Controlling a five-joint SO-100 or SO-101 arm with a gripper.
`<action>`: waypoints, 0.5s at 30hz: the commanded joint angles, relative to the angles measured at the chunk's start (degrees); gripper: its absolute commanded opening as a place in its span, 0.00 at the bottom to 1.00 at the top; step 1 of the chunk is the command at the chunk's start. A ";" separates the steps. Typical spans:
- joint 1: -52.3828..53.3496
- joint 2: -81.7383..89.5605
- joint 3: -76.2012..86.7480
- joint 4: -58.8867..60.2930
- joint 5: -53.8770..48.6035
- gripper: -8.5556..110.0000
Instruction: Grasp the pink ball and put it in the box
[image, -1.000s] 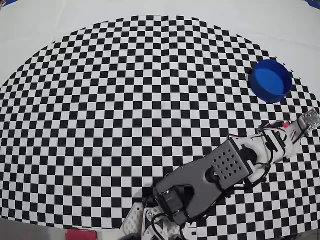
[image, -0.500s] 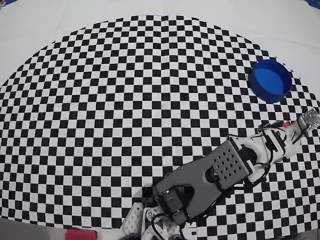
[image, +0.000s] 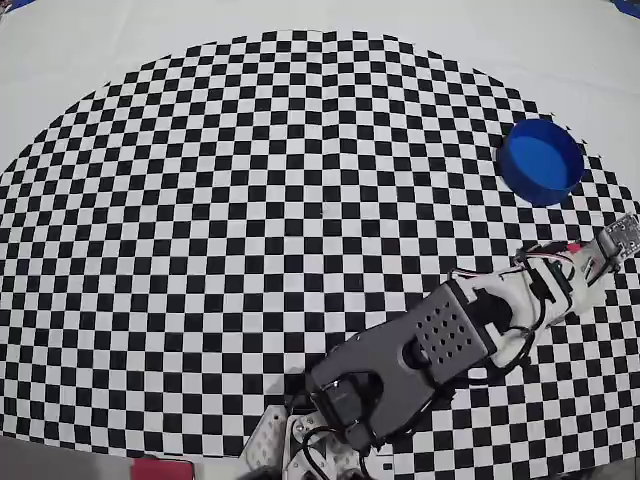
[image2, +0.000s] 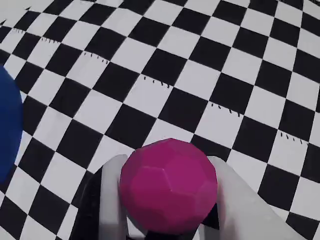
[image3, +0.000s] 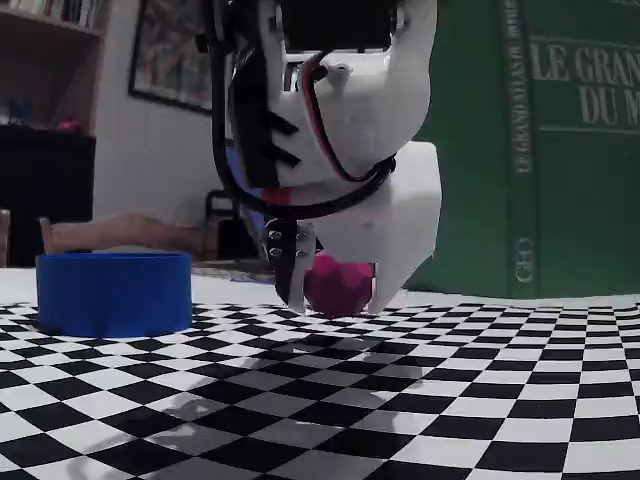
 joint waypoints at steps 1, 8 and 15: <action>0.70 5.54 0.35 -0.79 -0.26 0.07; 0.97 8.96 2.72 -0.70 -0.26 0.07; 1.14 12.66 5.54 -0.70 -0.26 0.07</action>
